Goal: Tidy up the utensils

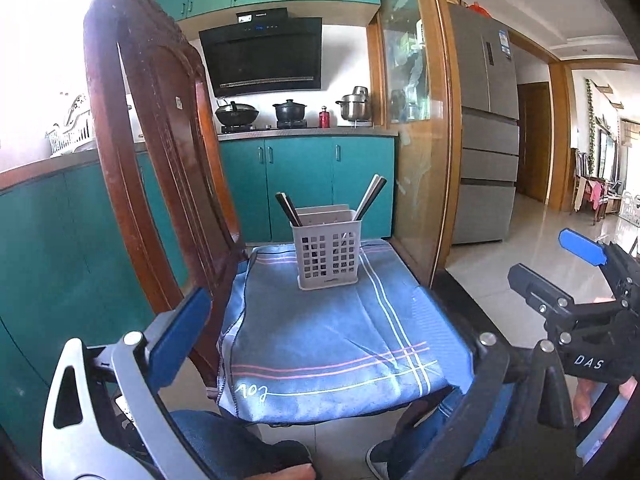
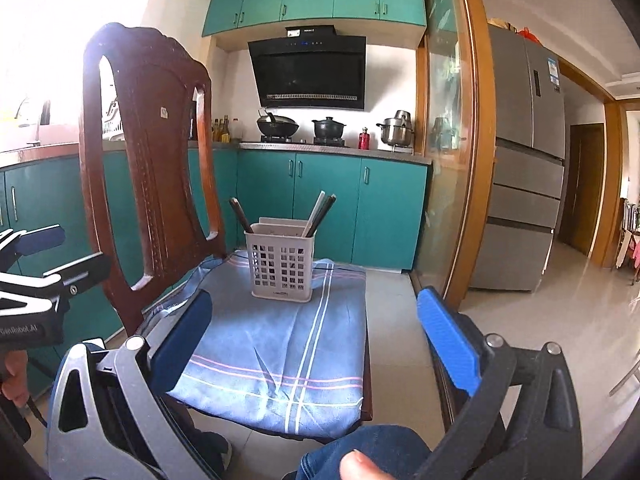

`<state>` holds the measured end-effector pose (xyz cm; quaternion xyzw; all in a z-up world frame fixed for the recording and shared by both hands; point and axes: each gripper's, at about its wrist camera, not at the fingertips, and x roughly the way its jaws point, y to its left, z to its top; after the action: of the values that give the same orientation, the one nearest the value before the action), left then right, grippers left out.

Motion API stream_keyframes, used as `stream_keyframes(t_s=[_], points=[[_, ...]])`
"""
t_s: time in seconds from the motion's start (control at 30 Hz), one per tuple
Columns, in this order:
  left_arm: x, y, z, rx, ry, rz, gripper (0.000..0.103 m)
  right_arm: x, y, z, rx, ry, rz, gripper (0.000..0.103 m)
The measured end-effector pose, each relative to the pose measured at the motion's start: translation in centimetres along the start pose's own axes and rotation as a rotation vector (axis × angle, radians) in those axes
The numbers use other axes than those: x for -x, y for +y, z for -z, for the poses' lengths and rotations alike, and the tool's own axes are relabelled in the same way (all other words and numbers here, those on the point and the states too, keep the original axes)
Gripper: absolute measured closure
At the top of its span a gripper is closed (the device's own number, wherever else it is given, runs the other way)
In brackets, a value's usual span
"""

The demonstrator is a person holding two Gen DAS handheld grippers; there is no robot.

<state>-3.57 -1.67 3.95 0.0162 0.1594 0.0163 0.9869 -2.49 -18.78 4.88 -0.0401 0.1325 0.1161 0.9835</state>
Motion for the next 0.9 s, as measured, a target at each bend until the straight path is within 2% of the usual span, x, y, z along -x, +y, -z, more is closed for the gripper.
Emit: stream_keyframes(t_s=[0.9], points=[[0.2,0.7,-0.1,0.008,0.0,0.012,0.003,0.7,1.7,-0.7,0.039,-0.018,0.016,0.003]])
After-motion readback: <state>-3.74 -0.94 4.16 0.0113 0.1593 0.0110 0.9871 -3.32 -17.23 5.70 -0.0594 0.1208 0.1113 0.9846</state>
